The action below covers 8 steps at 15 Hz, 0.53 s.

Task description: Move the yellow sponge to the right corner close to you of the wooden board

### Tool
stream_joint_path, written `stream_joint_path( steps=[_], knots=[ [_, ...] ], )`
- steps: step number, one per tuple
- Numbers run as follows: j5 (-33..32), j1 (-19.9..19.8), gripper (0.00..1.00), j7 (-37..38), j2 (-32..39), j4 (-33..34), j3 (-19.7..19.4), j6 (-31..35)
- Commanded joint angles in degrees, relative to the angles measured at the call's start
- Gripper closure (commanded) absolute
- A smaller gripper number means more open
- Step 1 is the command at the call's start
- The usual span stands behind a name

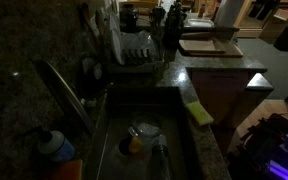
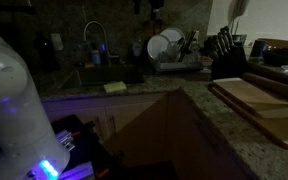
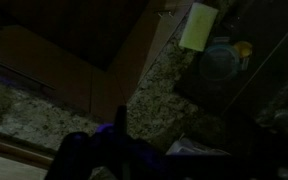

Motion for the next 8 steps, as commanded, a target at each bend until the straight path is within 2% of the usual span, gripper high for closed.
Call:
stream_joint_path(
  steps=[1, 5, 8],
  knots=[
    [0.47, -1.42, 0.00, -0.44, 0.16, 0.18, 1.13, -0.24],
    [-5.83, 0.06, 0.00, 0.68, -2.32, -3.18, 7.27, 2.79],
    [-10.30, 0.41, 0.00, 1.28, -4.04, -3.88, 10.19, 4.02]
  ],
)
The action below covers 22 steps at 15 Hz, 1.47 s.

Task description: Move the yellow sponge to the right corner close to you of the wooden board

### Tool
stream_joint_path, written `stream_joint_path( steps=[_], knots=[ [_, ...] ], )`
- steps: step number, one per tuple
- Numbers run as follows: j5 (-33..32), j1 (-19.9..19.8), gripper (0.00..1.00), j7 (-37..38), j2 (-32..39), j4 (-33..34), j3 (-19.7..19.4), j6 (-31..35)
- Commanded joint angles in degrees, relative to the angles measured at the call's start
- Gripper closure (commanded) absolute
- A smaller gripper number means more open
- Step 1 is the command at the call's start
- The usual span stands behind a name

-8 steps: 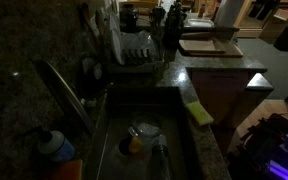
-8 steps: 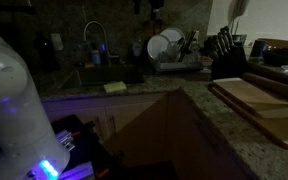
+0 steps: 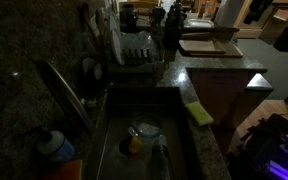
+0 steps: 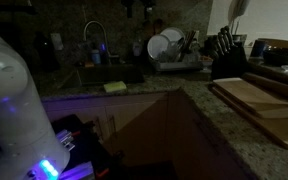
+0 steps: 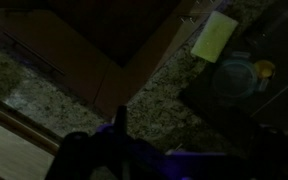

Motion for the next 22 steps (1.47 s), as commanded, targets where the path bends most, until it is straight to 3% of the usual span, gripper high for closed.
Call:
stream_joint_path(
  steps=[1, 3, 4, 7, 14, 19, 21, 22],
  knots=[
    [-3.88, 0.13, 0.00, 0.76, -4.05, -1.24, 2.32, 1.59],
    [-0.88, 1.08, 0.00, -1.67, -5.82, 2.88, 0.77, -2.66],
    [-2.16, 0.75, 0.00, 0.57, -3.28, 0.89, 1.94, -0.06],
    [-1.78, 0.88, 0.00, -0.17, -6.42, 2.60, 1.32, -1.82],
    [6.57, 3.94, 0.00, 2.56, -1.39, -8.05, 3.38, -3.91],
    [-4.84, 3.46, 0.00, 14.93, -1.04, -12.63, 11.25, 1.23],
    [-8.03, 3.94, 0.00, 18.10, -1.26, -12.74, 12.67, -0.89],
    [-5.77, 4.52, 0.00, 16.04, -0.05, -11.18, 11.31, -0.97]
  ],
)
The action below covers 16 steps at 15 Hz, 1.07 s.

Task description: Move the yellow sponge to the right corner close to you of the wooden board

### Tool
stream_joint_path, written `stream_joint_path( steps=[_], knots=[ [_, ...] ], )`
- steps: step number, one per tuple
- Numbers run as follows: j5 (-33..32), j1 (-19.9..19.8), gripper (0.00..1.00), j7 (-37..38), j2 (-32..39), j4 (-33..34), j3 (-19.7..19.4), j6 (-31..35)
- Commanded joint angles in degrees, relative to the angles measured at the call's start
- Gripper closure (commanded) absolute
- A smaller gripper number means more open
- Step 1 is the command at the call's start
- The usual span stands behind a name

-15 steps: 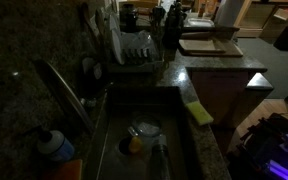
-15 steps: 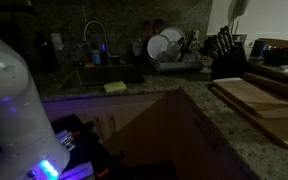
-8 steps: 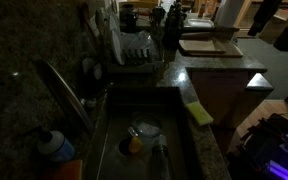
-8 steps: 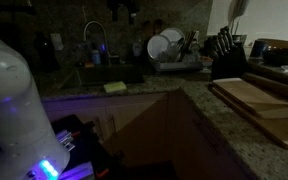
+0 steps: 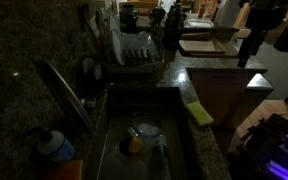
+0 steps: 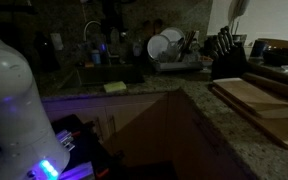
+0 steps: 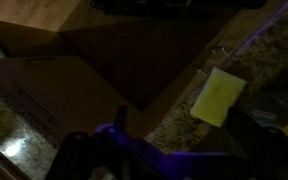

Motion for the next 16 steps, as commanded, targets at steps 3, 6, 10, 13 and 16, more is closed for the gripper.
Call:
stream_joint_path(
  steps=[3, 6, 10, 13, 16],
  knots=[
    [-0.31, 0.58, 0.00, 0.63, 0.07, 0.10, 0.02, -0.13],
    [0.87, -1.28, 0.00, 8.20, 1.80, -2.36, -0.06, 5.45],
    [-1.02, -1.69, 0.00, 22.47, 6.52, -8.08, 2.86, 18.65],
    [-3.19, -0.85, 0.00, 31.21, 10.00, -9.73, 4.95, 24.97],
    [-1.95, 0.54, 0.00, 31.24, 10.72, -9.07, 4.38, 23.61]
  ],
)
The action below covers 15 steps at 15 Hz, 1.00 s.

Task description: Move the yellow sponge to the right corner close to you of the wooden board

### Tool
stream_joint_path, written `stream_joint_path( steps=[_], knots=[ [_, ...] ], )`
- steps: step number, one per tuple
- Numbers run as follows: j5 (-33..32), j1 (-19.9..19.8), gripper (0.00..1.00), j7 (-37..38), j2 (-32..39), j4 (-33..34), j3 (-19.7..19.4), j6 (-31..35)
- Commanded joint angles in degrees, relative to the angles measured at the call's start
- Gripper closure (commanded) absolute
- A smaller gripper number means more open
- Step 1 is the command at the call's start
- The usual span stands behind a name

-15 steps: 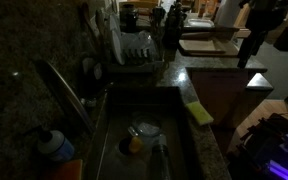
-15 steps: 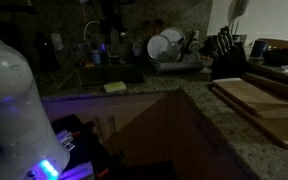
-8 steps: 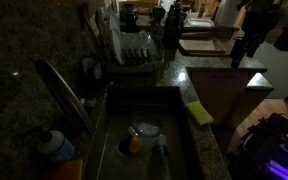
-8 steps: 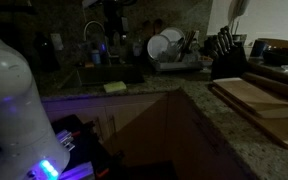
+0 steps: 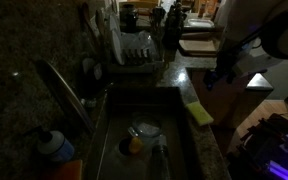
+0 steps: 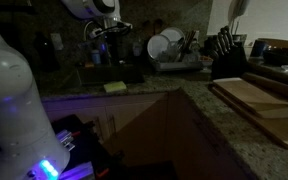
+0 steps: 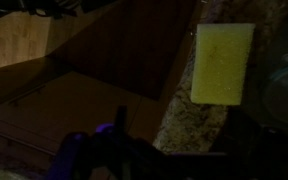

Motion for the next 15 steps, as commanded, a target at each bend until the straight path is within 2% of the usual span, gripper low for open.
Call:
stream_joint_path(
  steps=[1, 4, 6, 9, 11, 13, 14, 15],
  knots=[
    [-0.12, 0.81, 0.00, 0.33, 0.47, 0.05, -0.42, -0.07],
    [1.02, 0.52, 0.00, 1.08, 1.04, 0.36, -0.92, 1.23],
    [9.03, 1.86, 0.00, -2.99, 3.20, 0.09, -2.56, 7.06],
    [19.02, 4.00, 0.00, -9.15, 7.53, 0.70, -2.28, 13.18],
    [23.12, 4.90, 0.00, -13.32, 10.29, 1.48, -2.21, 11.97],
    [20.91, 4.62, 0.00, -11.21, 11.88, 1.84, -2.21, 4.47],
    [20.79, 4.91, 0.00, -10.36, 9.67, 0.46, -1.97, 8.82],
    [20.78, 4.98, 0.00, -10.36, 10.57, 0.50, -2.02, 7.22]
  ],
)
